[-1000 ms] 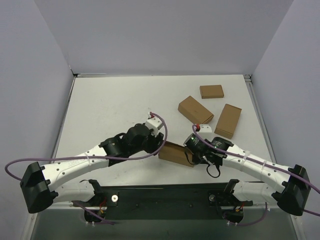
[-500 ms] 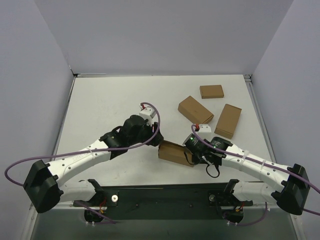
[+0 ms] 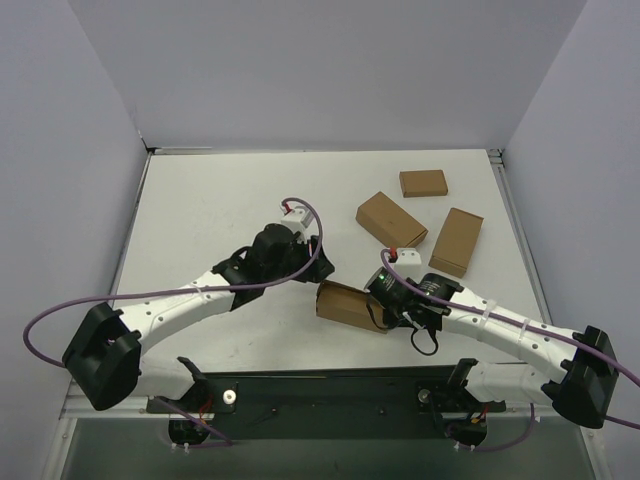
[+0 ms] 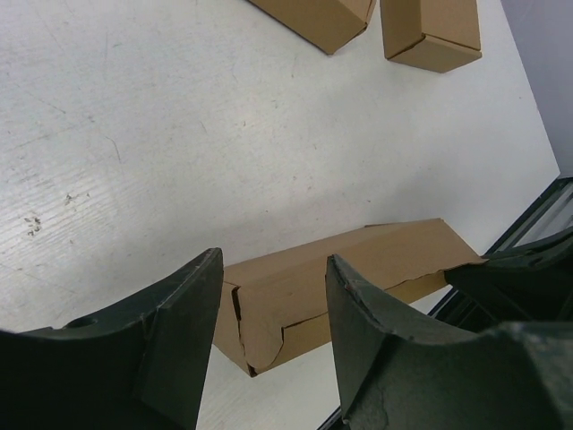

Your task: Fold the paper box

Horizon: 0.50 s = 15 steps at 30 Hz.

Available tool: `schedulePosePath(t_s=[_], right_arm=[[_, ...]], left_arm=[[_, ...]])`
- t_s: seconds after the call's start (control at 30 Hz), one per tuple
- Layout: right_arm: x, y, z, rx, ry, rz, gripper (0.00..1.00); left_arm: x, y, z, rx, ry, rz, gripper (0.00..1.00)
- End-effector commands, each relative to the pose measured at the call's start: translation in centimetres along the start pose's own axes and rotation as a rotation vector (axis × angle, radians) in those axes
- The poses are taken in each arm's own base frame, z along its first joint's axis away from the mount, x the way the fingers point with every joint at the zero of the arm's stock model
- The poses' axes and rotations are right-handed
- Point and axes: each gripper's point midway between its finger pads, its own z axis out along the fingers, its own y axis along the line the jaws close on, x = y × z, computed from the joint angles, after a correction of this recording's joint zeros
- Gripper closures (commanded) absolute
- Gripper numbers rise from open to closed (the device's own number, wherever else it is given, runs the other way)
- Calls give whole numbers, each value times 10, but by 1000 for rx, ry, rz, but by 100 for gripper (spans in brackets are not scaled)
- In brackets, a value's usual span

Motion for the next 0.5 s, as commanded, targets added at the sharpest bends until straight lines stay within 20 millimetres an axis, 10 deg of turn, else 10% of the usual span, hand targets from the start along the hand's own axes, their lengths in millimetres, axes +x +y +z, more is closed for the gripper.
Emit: schedulePosePath(t_s=[0.0,0.47], right_arm=[[17,-15,6,78,64,-47,100],[19,-16,7,87,70,-56,100]], left_arm=[[8,-5,2,58,-1,-38,44],[59,17,-14,35,82,-105,58]])
